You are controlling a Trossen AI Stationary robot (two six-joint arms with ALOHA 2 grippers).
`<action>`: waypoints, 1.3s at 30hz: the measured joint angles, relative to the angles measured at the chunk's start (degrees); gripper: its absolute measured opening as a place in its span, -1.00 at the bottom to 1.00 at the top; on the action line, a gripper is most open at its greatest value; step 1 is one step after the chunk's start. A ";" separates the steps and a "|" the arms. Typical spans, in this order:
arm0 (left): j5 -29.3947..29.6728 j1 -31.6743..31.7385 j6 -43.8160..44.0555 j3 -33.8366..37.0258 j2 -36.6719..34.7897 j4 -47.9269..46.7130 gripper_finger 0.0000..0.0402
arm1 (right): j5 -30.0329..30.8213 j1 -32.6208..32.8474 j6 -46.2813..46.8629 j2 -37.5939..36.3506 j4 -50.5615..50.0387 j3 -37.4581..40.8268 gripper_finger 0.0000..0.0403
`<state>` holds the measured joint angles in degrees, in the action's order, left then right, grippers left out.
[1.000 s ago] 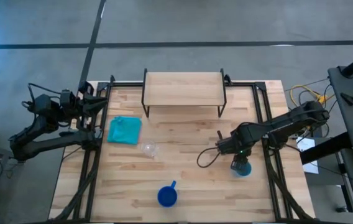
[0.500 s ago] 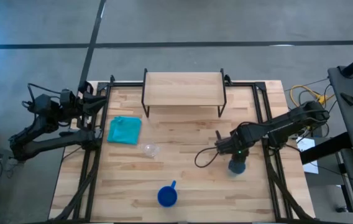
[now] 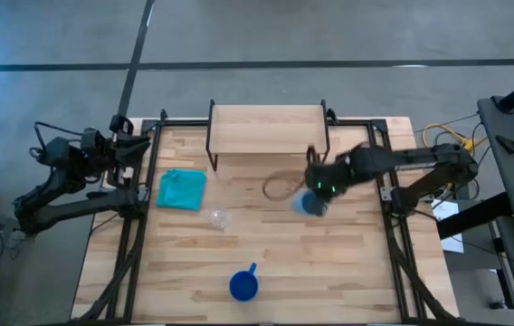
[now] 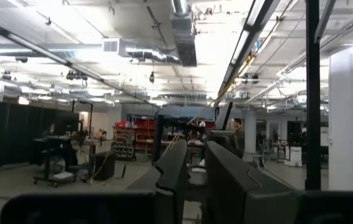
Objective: Stack small to large cups/mugs on shelf
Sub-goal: Put the blue cup on the shelf
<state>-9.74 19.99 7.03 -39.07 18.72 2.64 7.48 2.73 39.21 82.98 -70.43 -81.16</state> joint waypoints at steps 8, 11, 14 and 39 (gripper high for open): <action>0.01 0.00 0.09 -0.31 1.08 0.14 -0.77 | 5.18 -12.01 -9.03 0.56 -2.35 -11.33 -0.96; 0.77 0.02 0.02 -0.31 2.78 -0.22 -0.77 | 3.61 -16.05 -11.51 1.75 -7.54 -15.57 -0.96; 4.40 0.02 -0.37 -0.31 5.80 -0.11 -0.77 | 1.58 -19.34 -15.21 3.79 -13.28 -20.03 -0.96; 12.01 0.96 -13.38 -22.38 53.45 0.14 -0.77 | -5.79 -35.11 -32.84 24.40 -19.61 -43.74 -0.96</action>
<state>2.27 20.95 -6.35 -61.45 72.17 2.78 1.69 -32.38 6.37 107.37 -90.04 -124.90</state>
